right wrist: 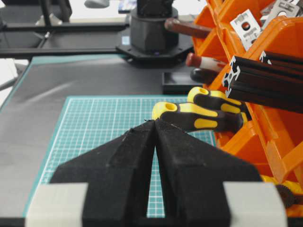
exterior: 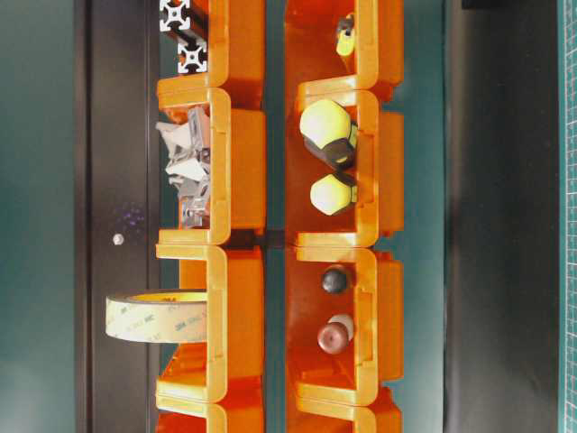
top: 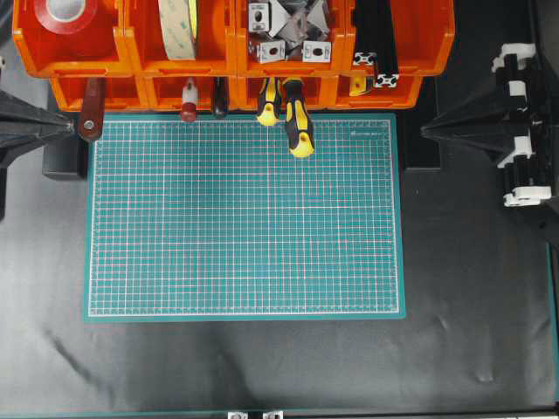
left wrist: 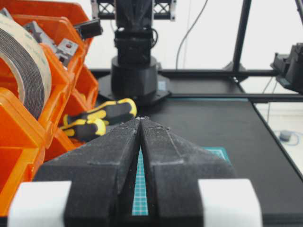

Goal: Pick foam from container rack with left arm.
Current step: 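Move the left gripper up toward the black double-sided tape roll in the bin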

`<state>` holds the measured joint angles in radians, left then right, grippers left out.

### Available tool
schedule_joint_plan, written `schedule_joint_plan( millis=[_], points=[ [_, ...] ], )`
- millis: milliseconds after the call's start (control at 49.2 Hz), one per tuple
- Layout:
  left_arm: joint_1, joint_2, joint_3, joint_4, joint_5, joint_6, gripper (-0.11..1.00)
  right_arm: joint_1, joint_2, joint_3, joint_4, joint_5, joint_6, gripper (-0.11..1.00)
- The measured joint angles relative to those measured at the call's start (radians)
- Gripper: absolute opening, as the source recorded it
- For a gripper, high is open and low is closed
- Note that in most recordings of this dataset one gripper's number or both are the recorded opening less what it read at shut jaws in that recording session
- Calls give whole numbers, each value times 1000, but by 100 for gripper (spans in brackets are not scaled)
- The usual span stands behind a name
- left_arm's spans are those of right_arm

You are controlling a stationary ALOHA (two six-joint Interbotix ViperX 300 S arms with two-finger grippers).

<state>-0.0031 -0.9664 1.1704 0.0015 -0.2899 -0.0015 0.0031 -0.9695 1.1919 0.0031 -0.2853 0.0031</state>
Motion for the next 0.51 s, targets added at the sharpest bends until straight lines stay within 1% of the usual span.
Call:
schedule_joint_plan(
  millis=[41,81,163,264,305,406,508],
  points=[
    [0,0,0,2,2,-2,4,-2,2,0,0,-2,0,1],
    [8,5,-15,18,11,-32,0,-3,2,-2,-2,-2,2,0],
    [43,28,-83,40,28,-153,0,-9,2,-3,0,-11,0,0],
    [80,60,-169,46,84,-321,0,-18,3,-3,0,-37,2,0],
    [86,72,-202,48,117,-374,0,-20,3,-3,2,-41,2,0],
    [87,109,-307,49,265,-506,0,-21,3,-3,2,-46,2,0],
    [97,153,-433,51,479,-627,0,-20,3,-3,2,-48,2,0]
  ],
)
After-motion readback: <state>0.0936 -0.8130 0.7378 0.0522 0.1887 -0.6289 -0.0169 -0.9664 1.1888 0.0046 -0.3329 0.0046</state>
